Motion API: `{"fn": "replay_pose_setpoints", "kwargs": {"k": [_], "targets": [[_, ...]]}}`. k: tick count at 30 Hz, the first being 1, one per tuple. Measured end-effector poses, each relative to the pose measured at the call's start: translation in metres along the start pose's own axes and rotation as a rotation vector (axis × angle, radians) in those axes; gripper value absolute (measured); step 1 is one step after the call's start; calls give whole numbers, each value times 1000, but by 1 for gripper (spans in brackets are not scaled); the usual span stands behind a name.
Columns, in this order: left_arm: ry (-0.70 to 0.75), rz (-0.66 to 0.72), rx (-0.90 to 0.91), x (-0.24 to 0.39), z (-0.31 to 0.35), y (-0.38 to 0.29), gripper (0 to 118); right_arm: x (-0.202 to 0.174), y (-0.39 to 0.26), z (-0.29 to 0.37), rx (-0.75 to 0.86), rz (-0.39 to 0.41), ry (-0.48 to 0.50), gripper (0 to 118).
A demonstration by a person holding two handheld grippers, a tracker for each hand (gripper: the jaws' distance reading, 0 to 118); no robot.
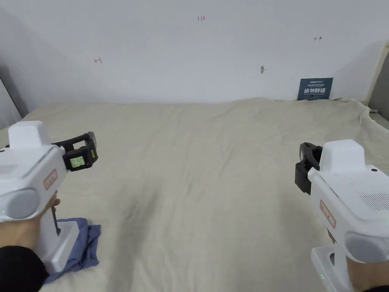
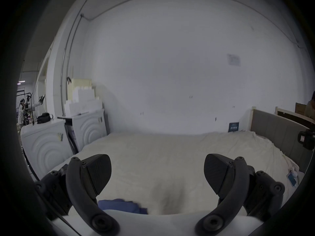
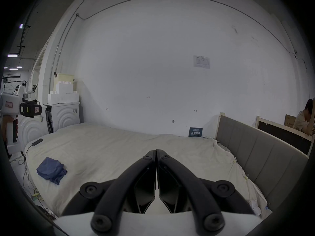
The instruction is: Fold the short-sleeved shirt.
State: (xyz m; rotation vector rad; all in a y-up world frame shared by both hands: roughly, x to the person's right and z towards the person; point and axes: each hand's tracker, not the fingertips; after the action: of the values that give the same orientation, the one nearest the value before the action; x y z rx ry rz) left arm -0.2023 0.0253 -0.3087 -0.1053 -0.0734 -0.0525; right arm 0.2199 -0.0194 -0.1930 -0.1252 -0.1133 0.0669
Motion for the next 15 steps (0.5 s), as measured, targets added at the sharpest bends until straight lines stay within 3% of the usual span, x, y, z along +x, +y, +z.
{"fn": "replay_pose_setpoints", "kwargs": {"k": [6, 8, 12, 15], "targets": [[-48, 53, 126, 59, 26, -13, 109, 9, 9, 20, 31, 11, -24, 0], [-49, 42, 149, 75, 30, -22, 102, 12, 10, 27, 44, 11, -38, 0], [-103, 45, 192, 106, 42, -36, 75, 20, 8, 36, 63, 15, -64, 0], [-95, -3, 240, 123, 47, -46, 40, 21, 7, 45, 74, 21, -85, 0]]}}
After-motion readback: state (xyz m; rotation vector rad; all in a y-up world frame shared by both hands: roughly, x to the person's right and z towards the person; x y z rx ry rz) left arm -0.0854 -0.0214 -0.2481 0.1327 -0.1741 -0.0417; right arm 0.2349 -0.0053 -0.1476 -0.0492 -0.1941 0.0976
